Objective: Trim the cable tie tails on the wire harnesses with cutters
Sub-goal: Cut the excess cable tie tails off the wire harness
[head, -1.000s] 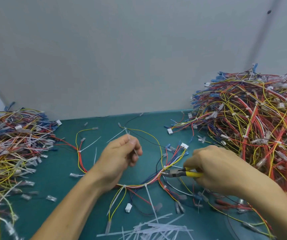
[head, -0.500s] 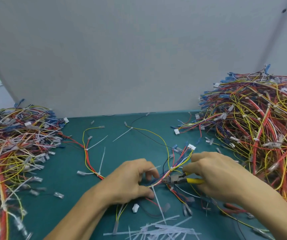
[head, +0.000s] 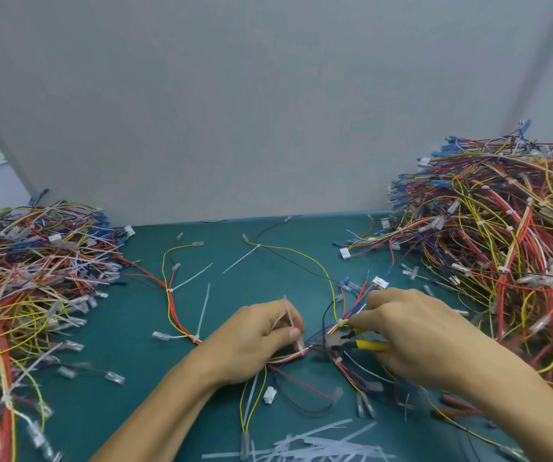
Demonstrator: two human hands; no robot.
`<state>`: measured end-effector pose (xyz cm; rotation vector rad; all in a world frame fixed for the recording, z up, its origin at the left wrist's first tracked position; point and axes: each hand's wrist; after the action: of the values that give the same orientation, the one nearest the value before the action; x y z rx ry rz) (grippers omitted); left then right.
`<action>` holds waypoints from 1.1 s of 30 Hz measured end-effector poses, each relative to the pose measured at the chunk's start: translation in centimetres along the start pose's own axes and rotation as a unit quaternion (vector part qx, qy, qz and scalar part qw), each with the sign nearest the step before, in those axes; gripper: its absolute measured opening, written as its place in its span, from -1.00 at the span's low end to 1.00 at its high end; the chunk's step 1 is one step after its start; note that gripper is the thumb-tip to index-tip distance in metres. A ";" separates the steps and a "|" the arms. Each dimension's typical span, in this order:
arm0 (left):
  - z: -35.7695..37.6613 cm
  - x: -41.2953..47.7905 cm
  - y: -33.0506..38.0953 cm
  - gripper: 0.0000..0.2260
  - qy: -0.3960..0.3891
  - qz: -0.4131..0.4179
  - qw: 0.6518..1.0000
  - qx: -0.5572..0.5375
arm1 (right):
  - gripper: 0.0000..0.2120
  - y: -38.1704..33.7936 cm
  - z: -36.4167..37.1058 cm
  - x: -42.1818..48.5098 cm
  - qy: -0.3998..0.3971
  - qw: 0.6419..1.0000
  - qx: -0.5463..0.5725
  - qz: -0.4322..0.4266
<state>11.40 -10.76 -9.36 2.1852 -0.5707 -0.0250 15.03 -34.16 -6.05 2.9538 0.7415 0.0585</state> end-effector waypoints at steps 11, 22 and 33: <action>-0.1 0.0 0.3 -0.83 0.001 0.006 1.000 0.015 | -0.69 -0.6 0.4 0.1 -0.002 1.000 0.015 -0.005; -0.1 -0.1 0.2 -0.86 0.000 -0.006 0.999 -0.045 | -0.71 -0.8 0.2 0.1 -0.009 1.000 0.012 0.003; 0.0 0.0 0.2 -0.82 -0.001 -0.009 0.998 -0.057 | -0.81 -1.2 0.2 0.2 -0.027 1.000 -0.001 -0.004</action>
<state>11.28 -10.84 -9.17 2.0804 -0.5385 -0.0683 14.62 -33.02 -6.38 2.9381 0.7452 -0.0203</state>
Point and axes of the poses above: each hand's wrist, its own x-axis towards the middle knuckle, its own z-axis out of the palm, y = z × x, and after that the axes turned 13 degrees about z, right-handed
